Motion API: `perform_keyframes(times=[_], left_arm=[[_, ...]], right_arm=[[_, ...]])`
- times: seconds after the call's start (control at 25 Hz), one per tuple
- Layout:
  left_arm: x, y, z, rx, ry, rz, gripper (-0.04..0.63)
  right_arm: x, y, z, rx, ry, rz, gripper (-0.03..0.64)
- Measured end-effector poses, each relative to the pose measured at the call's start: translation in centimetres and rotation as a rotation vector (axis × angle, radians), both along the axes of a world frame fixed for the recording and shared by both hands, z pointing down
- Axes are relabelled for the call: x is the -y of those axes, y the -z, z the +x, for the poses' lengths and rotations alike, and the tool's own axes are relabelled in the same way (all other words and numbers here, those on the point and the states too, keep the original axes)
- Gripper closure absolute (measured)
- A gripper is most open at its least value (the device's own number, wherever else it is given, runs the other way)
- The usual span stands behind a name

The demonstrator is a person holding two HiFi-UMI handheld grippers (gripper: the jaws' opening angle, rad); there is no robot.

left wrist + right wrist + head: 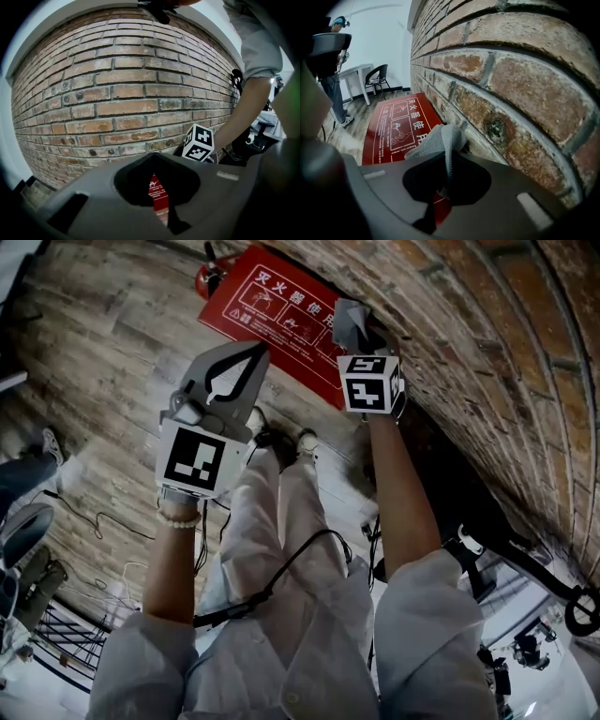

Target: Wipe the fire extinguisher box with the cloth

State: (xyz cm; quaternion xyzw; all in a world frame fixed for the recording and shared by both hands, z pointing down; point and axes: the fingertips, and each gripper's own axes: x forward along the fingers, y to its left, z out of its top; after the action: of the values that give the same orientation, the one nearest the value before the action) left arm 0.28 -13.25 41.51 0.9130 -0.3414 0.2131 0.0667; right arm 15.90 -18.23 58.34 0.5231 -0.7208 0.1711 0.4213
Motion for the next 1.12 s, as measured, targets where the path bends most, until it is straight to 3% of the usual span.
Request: perform_keyframes(times=[0.52, 1.12], left_arm=[[-0.8, 0.1, 2.1, -0.005, -0.021, 0.002, 0.598], [-1.7, 0.0, 3.1, -0.009, -0.032, 0.001, 0.598]], right_arm=[[-3.0, -0.4, 4.4, -0.031, -0.04, -0.022, 0.592], [-5.6, -0.7, 6.5, -0.042, -0.07, -0.039, 0.592]])
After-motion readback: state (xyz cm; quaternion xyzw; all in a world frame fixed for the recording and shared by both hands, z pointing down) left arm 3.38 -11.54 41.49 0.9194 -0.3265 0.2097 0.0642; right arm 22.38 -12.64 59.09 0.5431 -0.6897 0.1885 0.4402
